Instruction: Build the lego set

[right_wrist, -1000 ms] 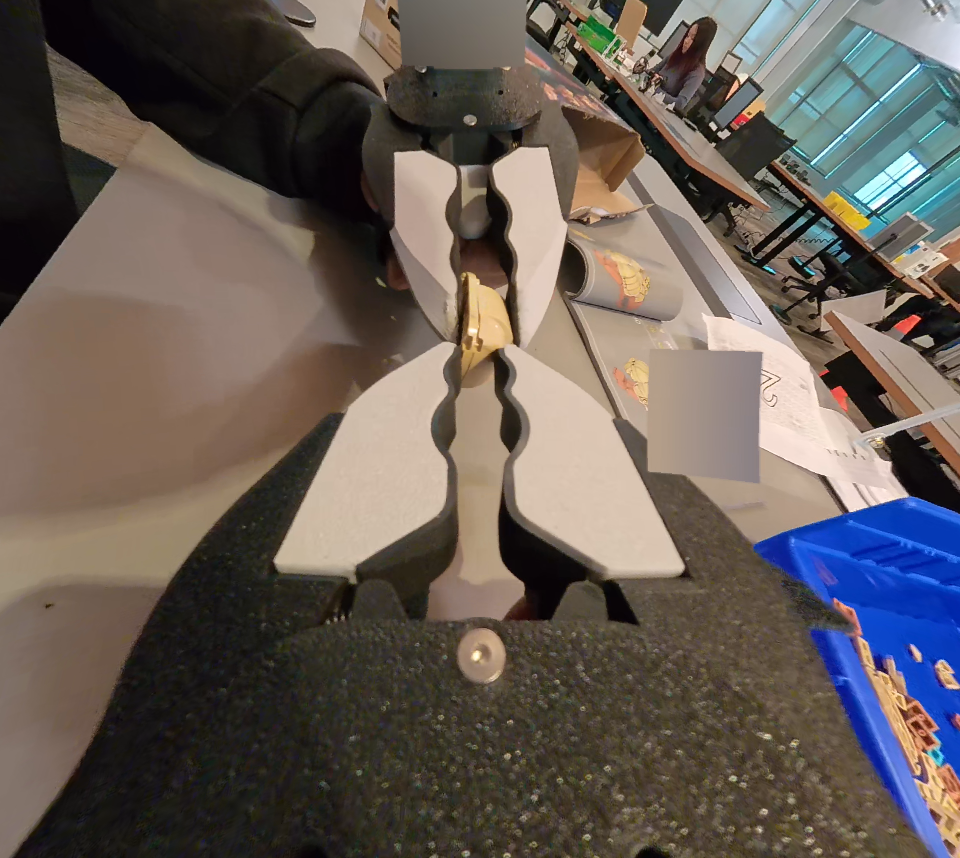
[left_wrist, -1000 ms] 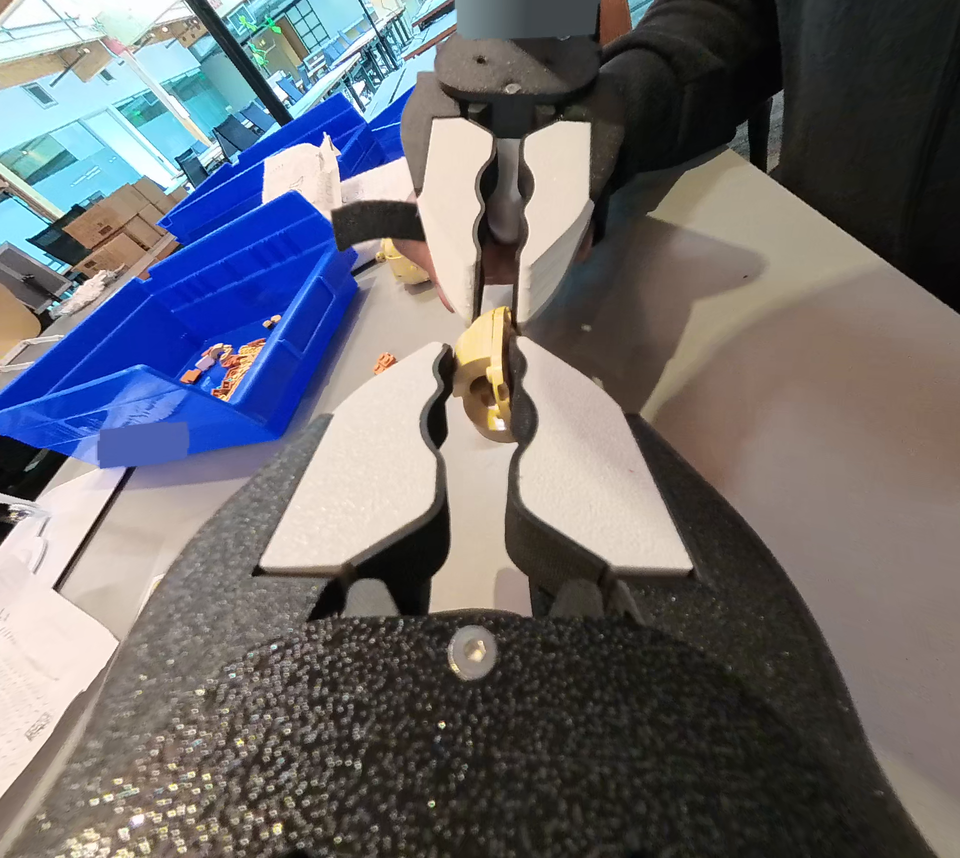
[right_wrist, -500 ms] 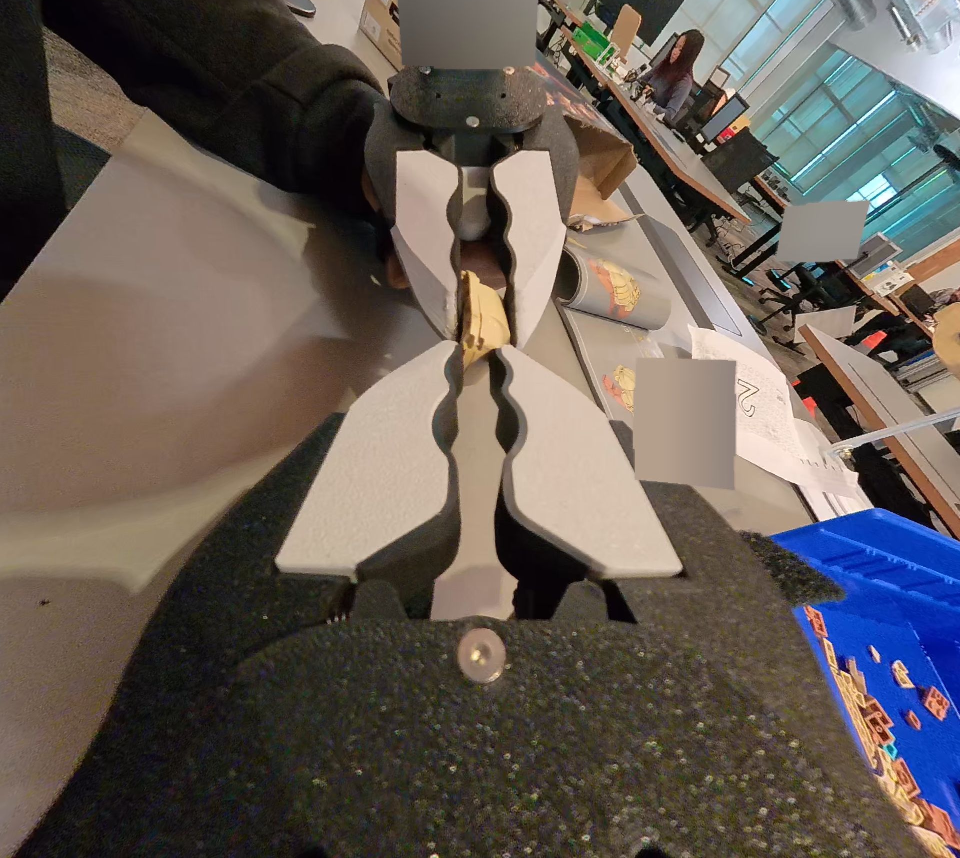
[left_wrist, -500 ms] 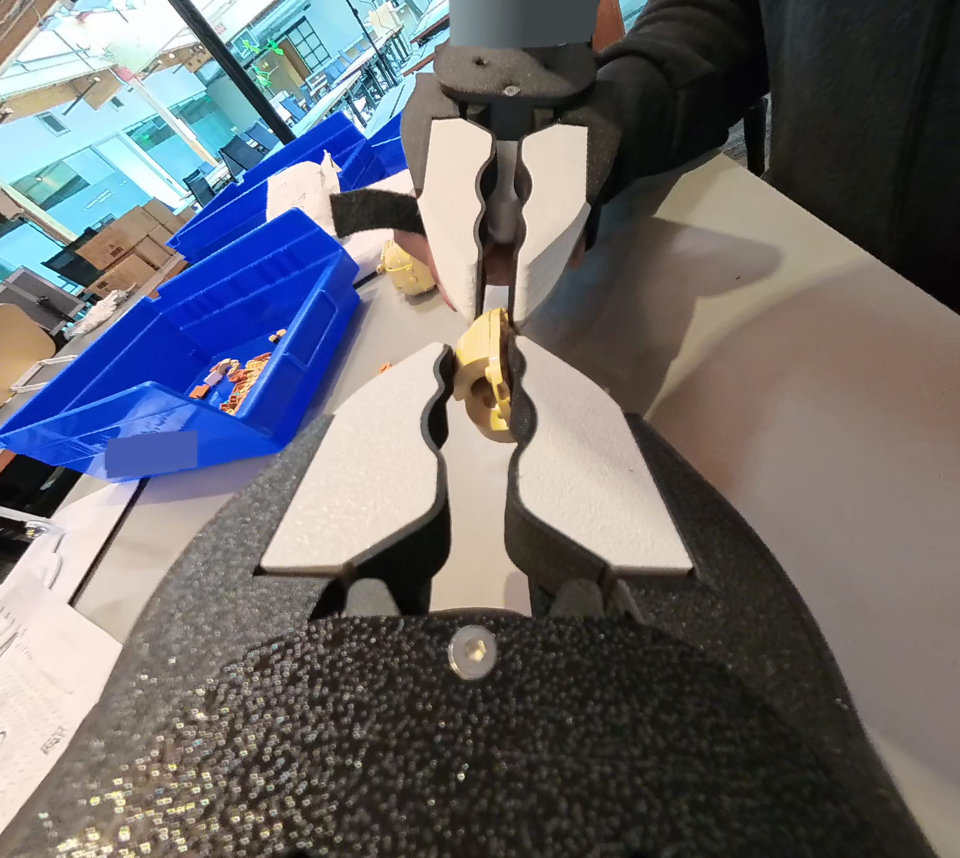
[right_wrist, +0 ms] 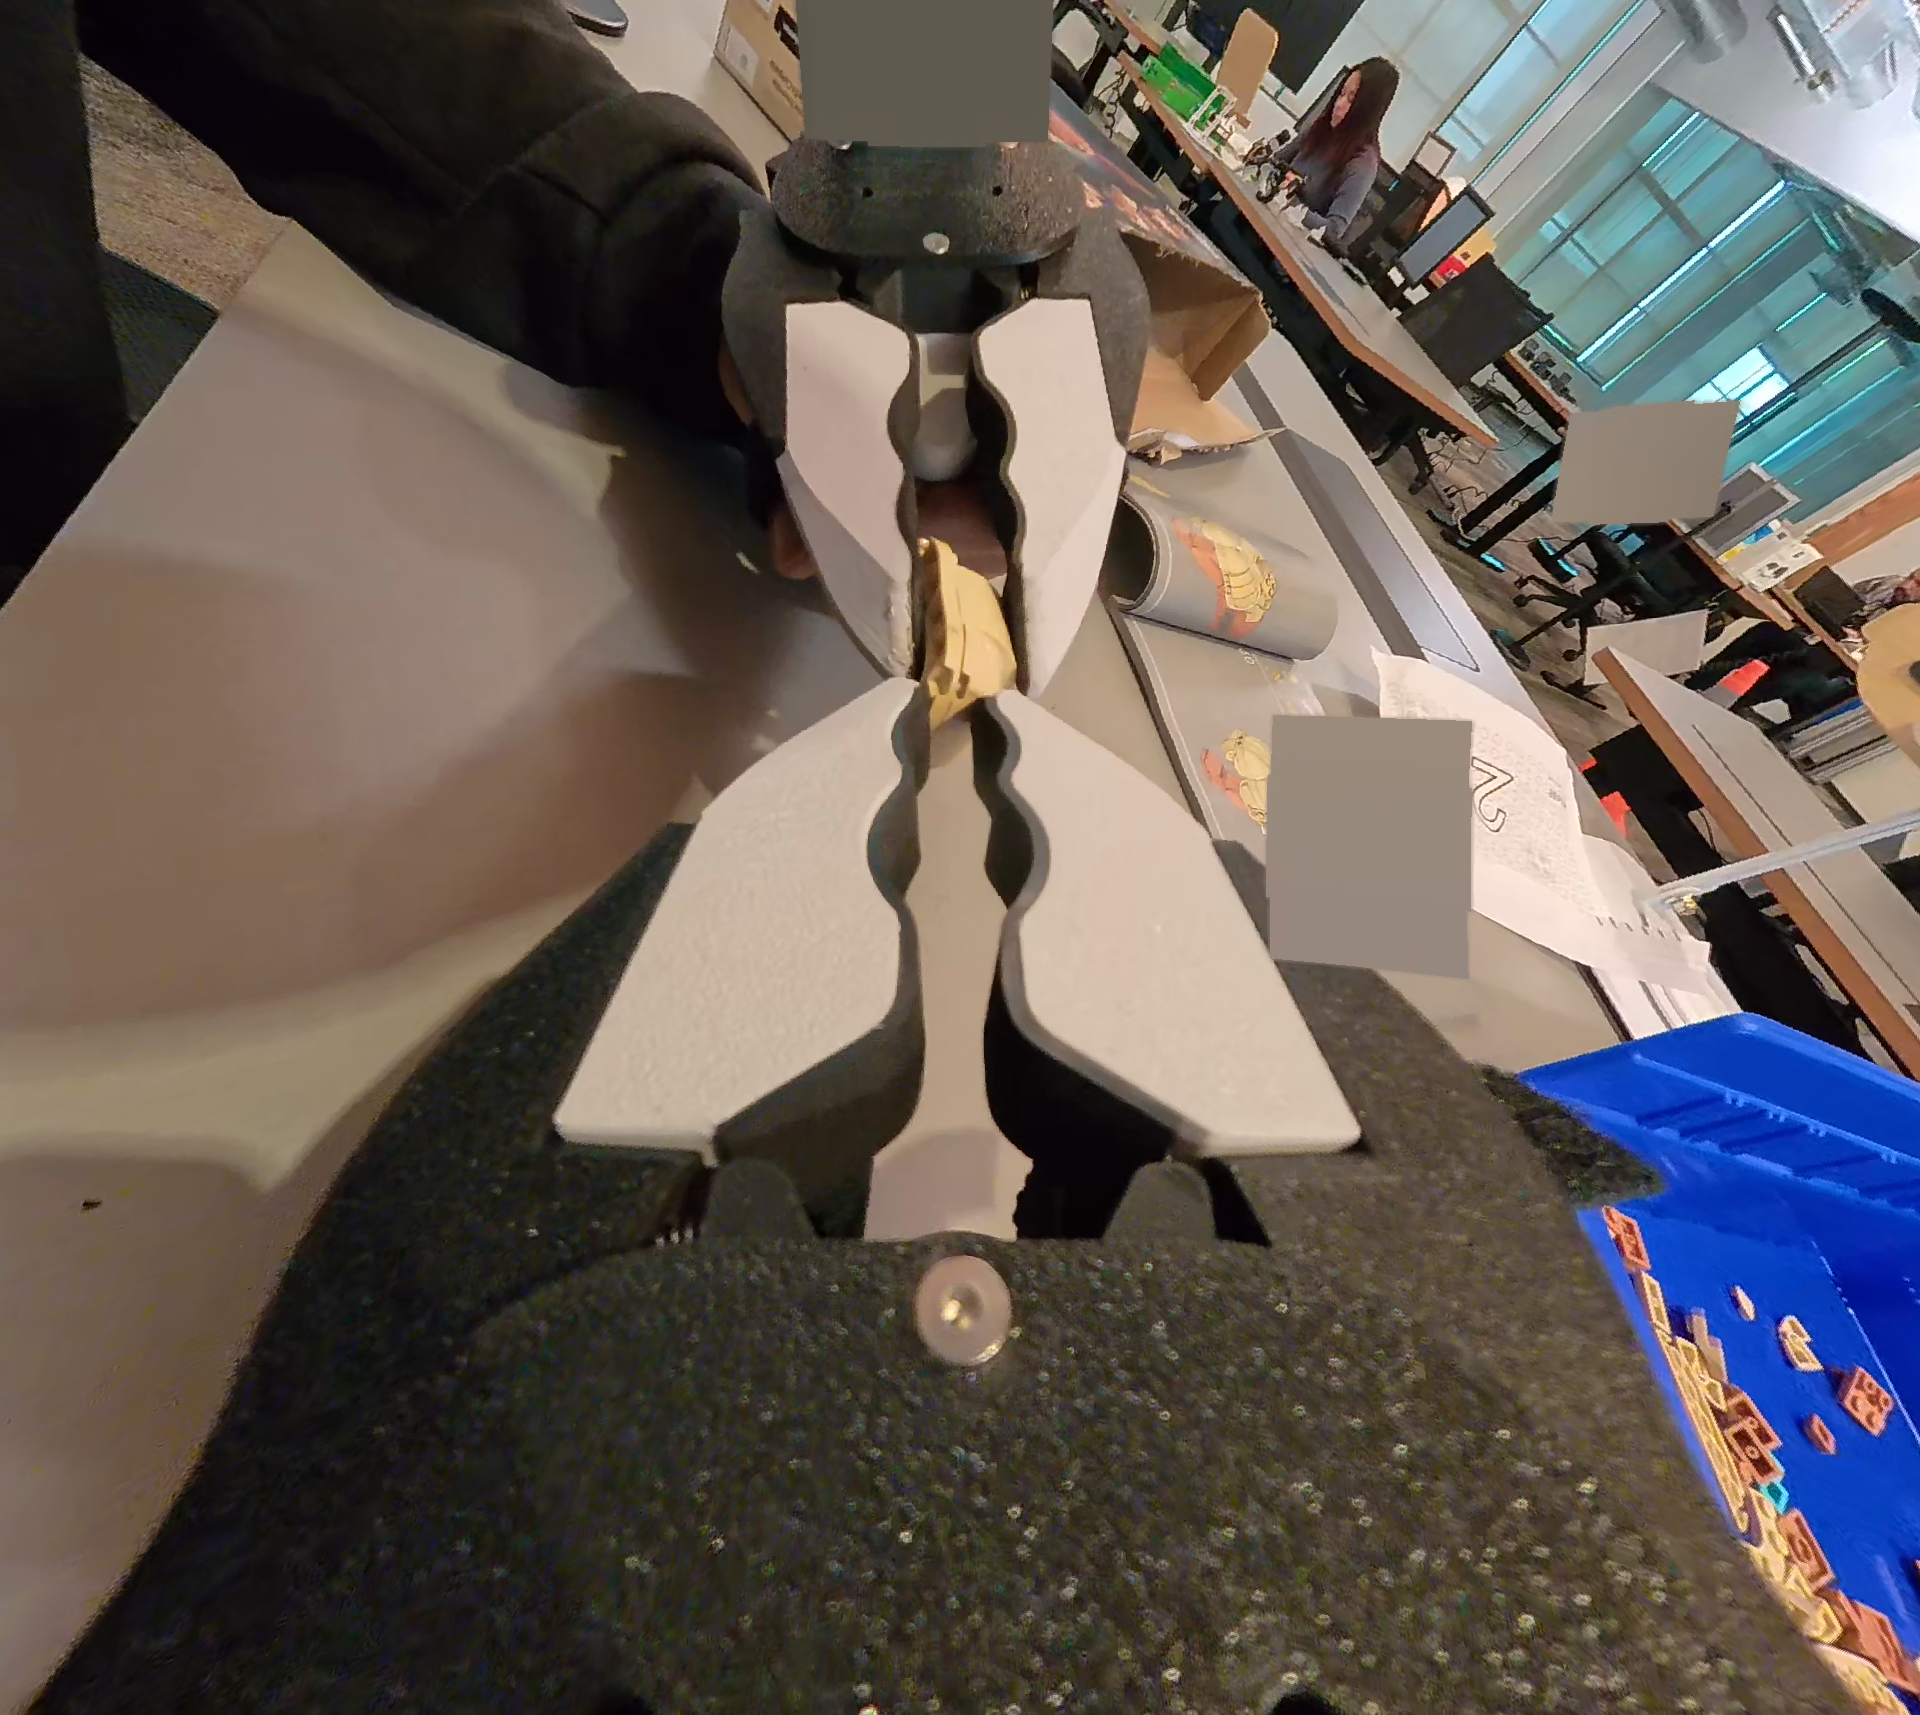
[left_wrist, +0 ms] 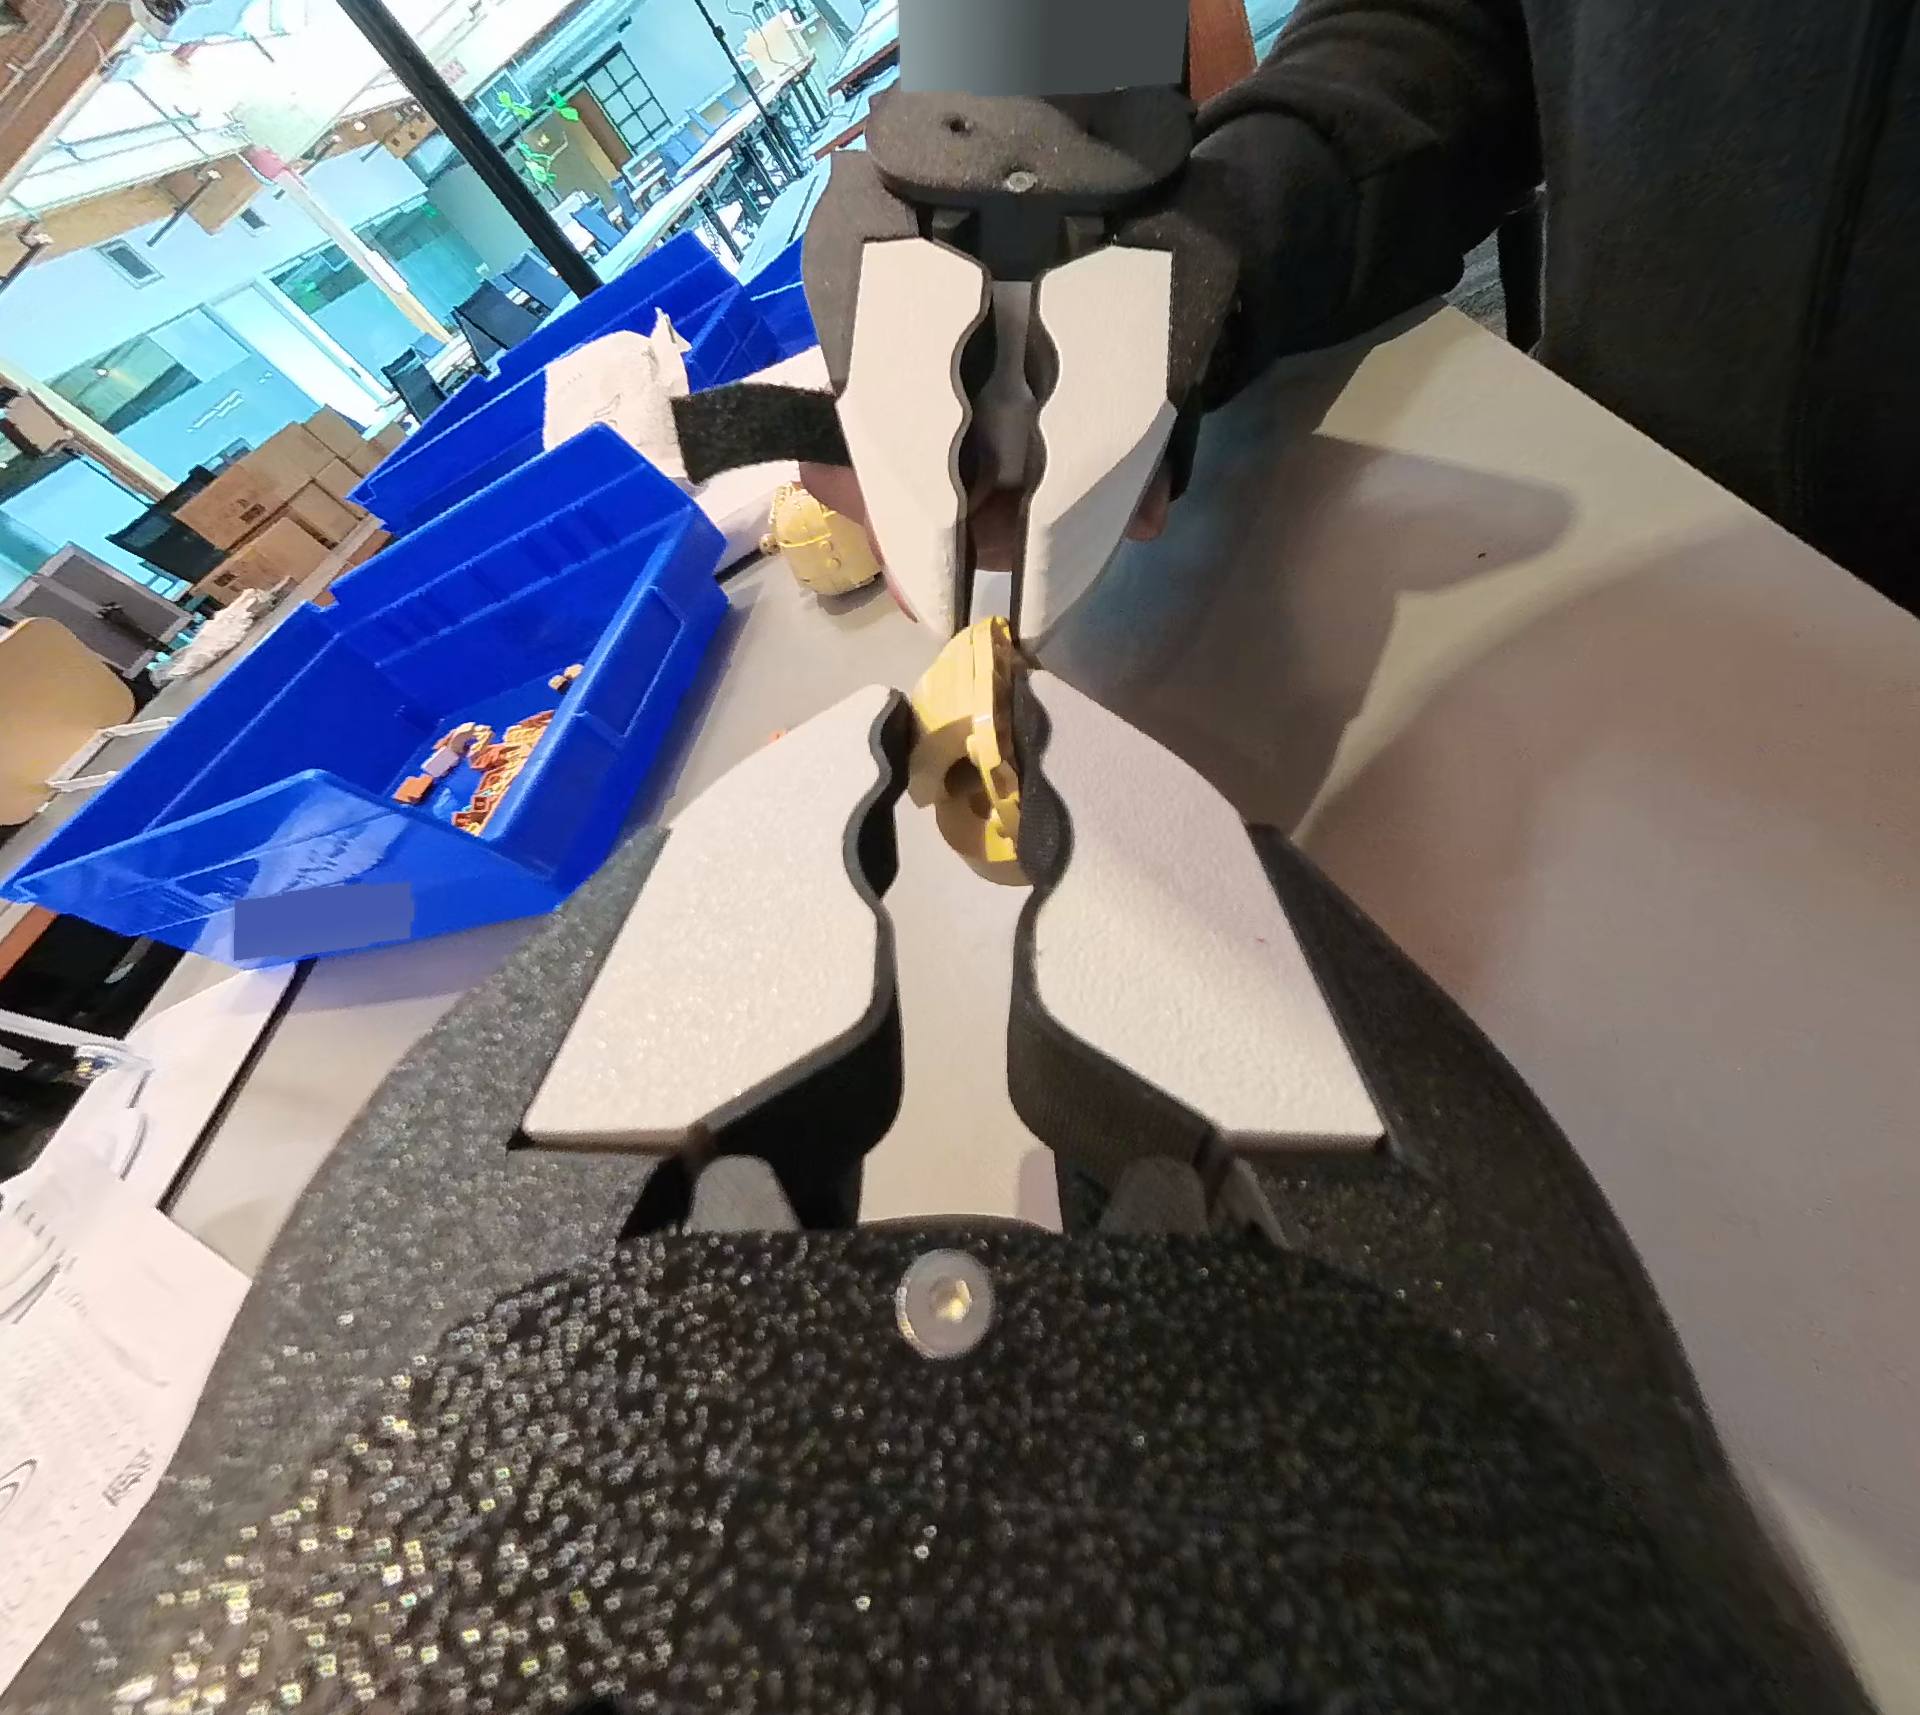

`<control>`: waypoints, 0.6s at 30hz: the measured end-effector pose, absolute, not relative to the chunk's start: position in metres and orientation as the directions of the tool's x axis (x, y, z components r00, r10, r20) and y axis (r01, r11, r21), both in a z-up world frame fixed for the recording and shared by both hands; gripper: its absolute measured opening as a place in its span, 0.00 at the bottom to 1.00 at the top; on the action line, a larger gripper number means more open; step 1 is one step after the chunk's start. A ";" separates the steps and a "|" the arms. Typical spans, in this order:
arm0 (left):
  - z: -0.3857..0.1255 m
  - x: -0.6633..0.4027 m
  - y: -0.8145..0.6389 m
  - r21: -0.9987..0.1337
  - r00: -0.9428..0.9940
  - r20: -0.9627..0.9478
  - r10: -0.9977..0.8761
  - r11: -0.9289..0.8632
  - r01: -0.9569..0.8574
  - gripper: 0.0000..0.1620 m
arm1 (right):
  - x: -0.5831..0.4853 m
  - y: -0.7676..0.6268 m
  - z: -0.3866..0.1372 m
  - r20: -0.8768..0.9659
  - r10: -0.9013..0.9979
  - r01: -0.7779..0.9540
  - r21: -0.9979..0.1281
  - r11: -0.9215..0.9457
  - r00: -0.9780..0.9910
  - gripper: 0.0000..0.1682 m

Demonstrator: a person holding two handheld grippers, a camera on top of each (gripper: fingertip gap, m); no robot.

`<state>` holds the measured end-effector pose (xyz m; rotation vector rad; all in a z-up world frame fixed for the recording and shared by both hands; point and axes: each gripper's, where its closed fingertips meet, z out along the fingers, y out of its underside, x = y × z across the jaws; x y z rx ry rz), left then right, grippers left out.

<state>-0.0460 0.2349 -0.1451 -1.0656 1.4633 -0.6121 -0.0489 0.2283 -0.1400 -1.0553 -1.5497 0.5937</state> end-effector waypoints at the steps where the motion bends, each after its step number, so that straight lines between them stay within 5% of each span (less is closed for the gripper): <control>1: -0.145 -0.046 0.235 -0.853 0.082 -0.484 -0.871 0.448 -0.267 0.11 | -0.049 0.228 -0.140 0.504 0.863 0.307 -0.824 0.476 0.015 0.05; 18: -0.139 -0.048 0.244 -0.823 0.142 -0.541 -0.829 0.487 -0.292 0.12 | -0.050 0.238 -0.133 0.490 0.867 0.264 -0.852 0.453 0.093 0.08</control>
